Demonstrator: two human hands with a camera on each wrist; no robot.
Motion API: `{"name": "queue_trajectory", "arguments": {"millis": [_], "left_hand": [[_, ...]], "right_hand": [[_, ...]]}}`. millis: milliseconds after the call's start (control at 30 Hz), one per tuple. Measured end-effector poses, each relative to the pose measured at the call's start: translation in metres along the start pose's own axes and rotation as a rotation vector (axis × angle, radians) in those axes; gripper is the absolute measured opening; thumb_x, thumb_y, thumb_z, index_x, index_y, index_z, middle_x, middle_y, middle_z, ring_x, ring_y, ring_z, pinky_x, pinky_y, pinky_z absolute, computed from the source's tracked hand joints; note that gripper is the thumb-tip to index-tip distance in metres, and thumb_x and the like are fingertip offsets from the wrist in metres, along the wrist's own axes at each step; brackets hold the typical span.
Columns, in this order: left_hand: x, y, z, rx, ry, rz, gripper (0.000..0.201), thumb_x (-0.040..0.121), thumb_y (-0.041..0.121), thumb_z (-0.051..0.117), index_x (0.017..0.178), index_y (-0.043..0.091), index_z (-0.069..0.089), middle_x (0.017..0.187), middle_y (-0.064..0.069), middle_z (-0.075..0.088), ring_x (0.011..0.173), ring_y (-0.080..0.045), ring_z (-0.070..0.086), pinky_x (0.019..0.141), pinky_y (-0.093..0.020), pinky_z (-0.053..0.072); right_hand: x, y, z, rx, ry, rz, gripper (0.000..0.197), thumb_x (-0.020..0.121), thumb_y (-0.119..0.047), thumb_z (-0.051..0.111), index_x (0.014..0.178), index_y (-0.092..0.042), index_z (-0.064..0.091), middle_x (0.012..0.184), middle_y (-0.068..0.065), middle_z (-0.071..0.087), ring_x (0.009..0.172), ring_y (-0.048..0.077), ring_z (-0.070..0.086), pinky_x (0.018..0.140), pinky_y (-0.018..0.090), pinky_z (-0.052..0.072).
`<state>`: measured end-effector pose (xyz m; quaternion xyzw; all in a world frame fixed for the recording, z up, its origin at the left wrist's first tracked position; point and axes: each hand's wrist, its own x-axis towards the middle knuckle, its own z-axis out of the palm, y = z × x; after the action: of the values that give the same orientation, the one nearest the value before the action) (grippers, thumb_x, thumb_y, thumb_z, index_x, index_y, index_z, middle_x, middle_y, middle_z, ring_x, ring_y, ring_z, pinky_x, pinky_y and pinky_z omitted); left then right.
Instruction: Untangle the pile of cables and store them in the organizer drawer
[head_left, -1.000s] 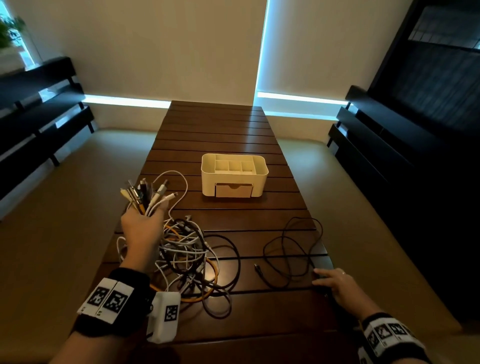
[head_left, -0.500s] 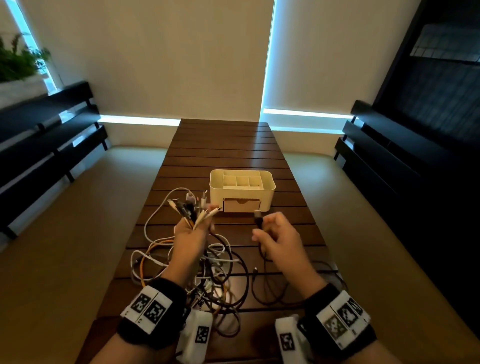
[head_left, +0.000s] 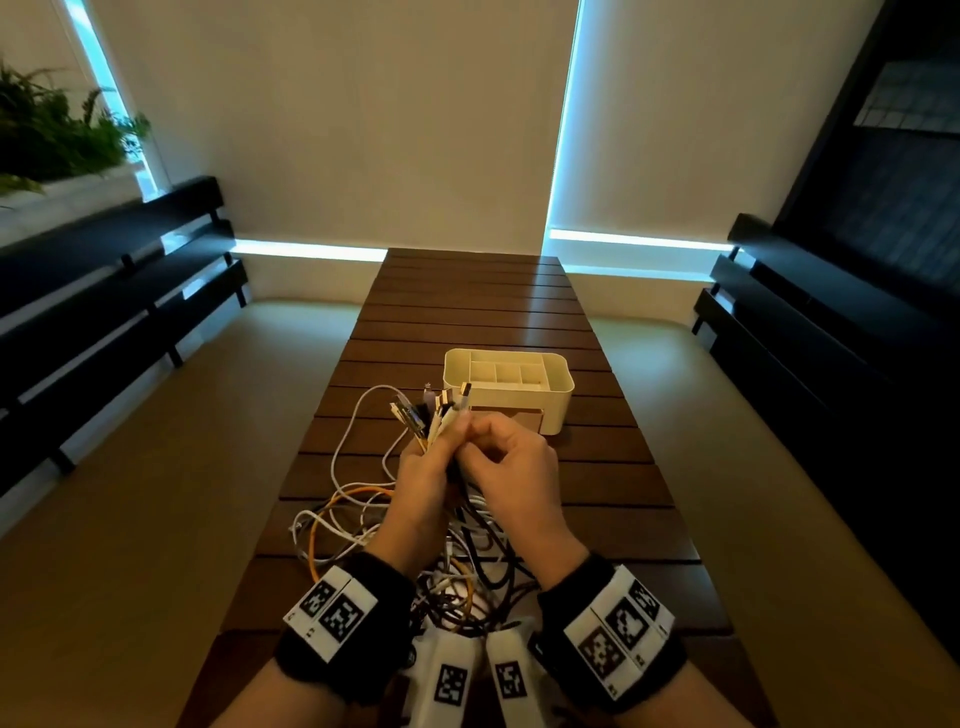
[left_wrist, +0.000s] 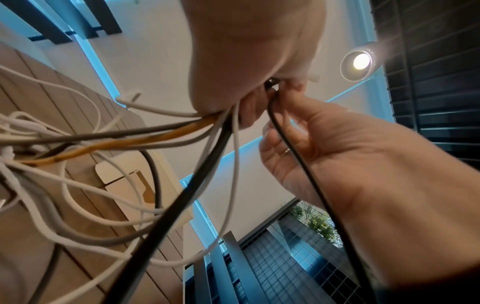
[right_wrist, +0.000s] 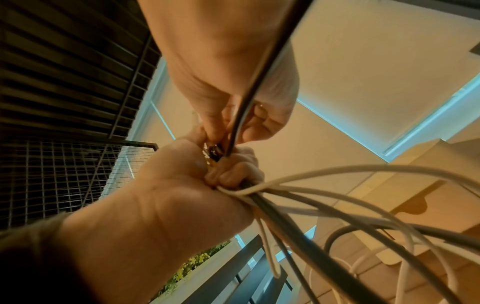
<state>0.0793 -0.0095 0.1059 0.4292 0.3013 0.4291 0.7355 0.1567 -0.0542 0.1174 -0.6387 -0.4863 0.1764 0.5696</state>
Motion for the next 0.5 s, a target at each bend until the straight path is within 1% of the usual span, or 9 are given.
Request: {"name": "queue_trajectory", "arguments": {"millis": [33, 100, 167, 233, 267, 333, 400, 433, 500], "left_hand": [[0.000, 0.002, 0.001, -0.002, 0.004, -0.004, 0.031, 0.085, 0.029, 0.059, 0.103, 0.004, 0.065, 0.082, -0.007, 0.070, 0.073, -0.016, 0.067, 0.058, -0.025, 0.054], [0.003, 0.005, 0.003, 0.013, 0.010, 0.015, 0.018, 0.090, 0.023, 0.056, 0.092, 0.008, 0.066, 0.072, -0.001, 0.069, 0.066, -0.013, 0.066, 0.052, -0.023, 0.052], [0.003, 0.009, 0.007, 0.040, 0.024, 0.006, 0.012, 0.090, 0.022, 0.058, 0.086, 0.012, 0.063, 0.069, 0.001, 0.068, 0.062, -0.011, 0.066, 0.051, -0.023, 0.051], [0.001, 0.011, 0.008, 0.060, 0.008, -0.020, 0.015, 0.090, 0.027, 0.059, 0.092, 0.012, 0.059, 0.078, -0.003, 0.068, 0.066, -0.013, 0.067, 0.054, -0.025, 0.051], [-0.001, 0.012, 0.009, 0.062, -0.008, -0.031, 0.019, 0.088, 0.030, 0.060, 0.096, 0.012, 0.056, 0.082, -0.004, 0.068, 0.070, -0.014, 0.067, 0.057, -0.026, 0.051], [-0.004, 0.012, 0.009, 0.071, -0.058, -0.039, 0.034, 0.079, 0.037, 0.064, 0.101, 0.011, 0.055, 0.088, -0.005, 0.065, 0.079, -0.017, 0.066, 0.065, -0.030, 0.052], [-0.006, 0.012, 0.009, 0.047, -0.130, -0.051, 0.059, 0.067, 0.044, 0.068, 0.113, 0.009, 0.058, 0.100, -0.009, 0.065, 0.098, -0.024, 0.065, 0.080, -0.037, 0.052], [-0.009, 0.012, 0.011, 0.062, -0.168, -0.031, 0.062, 0.067, 0.046, 0.069, 0.118, 0.012, 0.059, 0.107, -0.008, 0.065, 0.108, -0.026, 0.062, 0.087, -0.038, 0.051], [-0.011, 0.012, 0.014, 0.186, -0.254, 0.077, 0.046, 0.077, 0.044, 0.063, 0.119, 0.025, 0.060, 0.121, -0.006, 0.062, 0.118, -0.021, 0.056, 0.098, -0.035, 0.045]], "right_hand": [[0.000, -0.002, 0.000, -0.041, 0.036, 0.009, 0.003, 0.080, -0.020, 0.069, 0.078, -0.019, 0.068, 0.067, -0.010, 0.063, 0.062, 0.002, 0.060, 0.060, 0.015, 0.050], [0.002, 0.000, -0.002, -0.093, 0.120, 0.088, 0.024, 0.076, -0.027, 0.073, 0.062, -0.019, 0.055, 0.056, -0.009, 0.052, 0.051, 0.004, 0.045, 0.050, 0.019, 0.039], [0.004, 0.001, -0.005, -0.045, 0.131, 0.149, 0.029, 0.073, -0.027, 0.075, 0.063, -0.017, 0.050, 0.058, -0.004, 0.050, 0.053, 0.007, 0.042, 0.051, 0.021, 0.036], [0.005, 0.001, -0.009, 0.034, 0.001, 0.194, 0.020, 0.076, -0.020, 0.073, 0.086, -0.016, 0.056, 0.082, -0.001, 0.060, 0.071, 0.008, 0.055, 0.062, 0.020, 0.046], [0.005, 0.001, -0.013, 0.123, -0.120, 0.221, 0.031, 0.078, -0.014, 0.070, 0.104, -0.020, 0.053, 0.101, 0.000, 0.060, 0.088, 0.008, 0.058, 0.072, 0.021, 0.050], [0.002, 0.003, -0.024, 0.411, -0.366, 0.284, 0.066, 0.081, 0.001, 0.063, 0.131, -0.029, 0.033, 0.126, 0.000, 0.051, 0.113, 0.013, 0.054, 0.092, 0.030, 0.050], [-0.001, 0.004, -0.032, 0.518, -0.550, 0.263, 0.092, 0.075, 0.012, 0.061, 0.137, -0.041, 0.018, 0.133, -0.001, 0.046, 0.122, 0.016, 0.050, 0.100, 0.037, 0.046], [-0.002, 0.006, -0.033, 0.431, -0.594, 0.201, 0.098, 0.073, 0.015, 0.061, 0.135, -0.048, 0.018, 0.131, -0.005, 0.046, 0.122, 0.013, 0.050, 0.099, 0.035, 0.047], [-0.002, 0.004, -0.028, 0.281, -0.583, 0.098, 0.105, 0.074, 0.016, 0.062, 0.123, -0.064, 0.015, 0.128, -0.015, 0.045, 0.119, -0.002, 0.049, 0.094, 0.023, 0.048]]}}
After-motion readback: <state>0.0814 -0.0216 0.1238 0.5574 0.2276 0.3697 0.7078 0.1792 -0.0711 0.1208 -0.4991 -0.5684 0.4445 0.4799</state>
